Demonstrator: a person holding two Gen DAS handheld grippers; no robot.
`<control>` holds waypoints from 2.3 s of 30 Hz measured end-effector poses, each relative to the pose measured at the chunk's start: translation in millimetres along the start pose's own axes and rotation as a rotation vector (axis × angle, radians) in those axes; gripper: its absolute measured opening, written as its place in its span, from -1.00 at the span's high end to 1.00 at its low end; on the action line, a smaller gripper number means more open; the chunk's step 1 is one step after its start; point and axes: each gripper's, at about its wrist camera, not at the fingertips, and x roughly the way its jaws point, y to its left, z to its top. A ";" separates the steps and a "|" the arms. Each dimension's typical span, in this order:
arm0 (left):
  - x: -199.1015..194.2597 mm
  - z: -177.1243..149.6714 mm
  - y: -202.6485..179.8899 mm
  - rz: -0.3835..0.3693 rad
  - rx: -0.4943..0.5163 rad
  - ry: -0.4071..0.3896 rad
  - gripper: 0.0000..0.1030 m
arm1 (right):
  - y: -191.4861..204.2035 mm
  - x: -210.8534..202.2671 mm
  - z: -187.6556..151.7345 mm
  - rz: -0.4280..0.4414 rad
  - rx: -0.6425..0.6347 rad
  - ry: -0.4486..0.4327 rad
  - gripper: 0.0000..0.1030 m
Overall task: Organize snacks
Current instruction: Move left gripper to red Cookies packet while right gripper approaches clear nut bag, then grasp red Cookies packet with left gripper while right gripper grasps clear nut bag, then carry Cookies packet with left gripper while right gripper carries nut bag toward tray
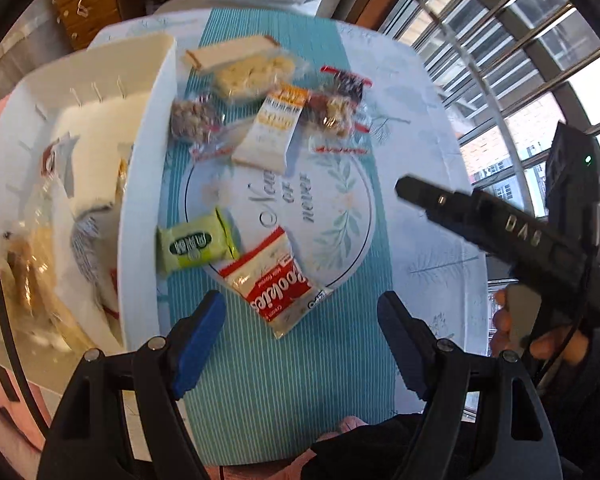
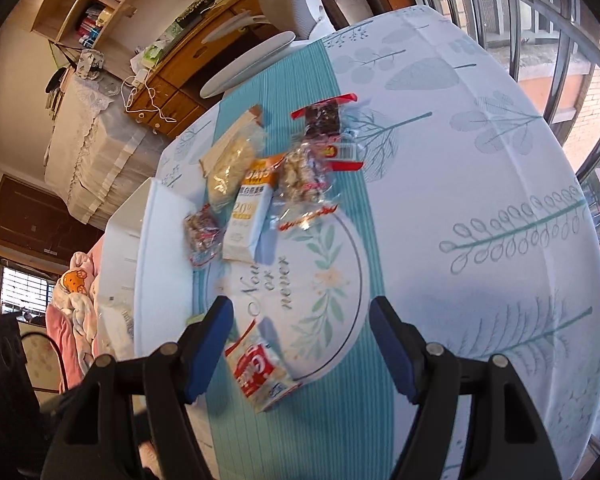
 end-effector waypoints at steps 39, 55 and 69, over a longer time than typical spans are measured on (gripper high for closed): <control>113.3 -6.3 8.6 0.093 -0.263 0.121 -0.09 | 33.8 113.0 61.5 -0.140 -0.476 -0.094 0.17; 104.7 6.9 30.2 0.040 -0.297 0.090 0.17 | 13.9 90.5 41.0 -0.151 -0.408 -0.011 0.19; 46.3 27.1 25.6 0.011 -0.174 -0.028 0.19 | 5.5 47.2 10.4 -0.173 -0.330 0.015 0.19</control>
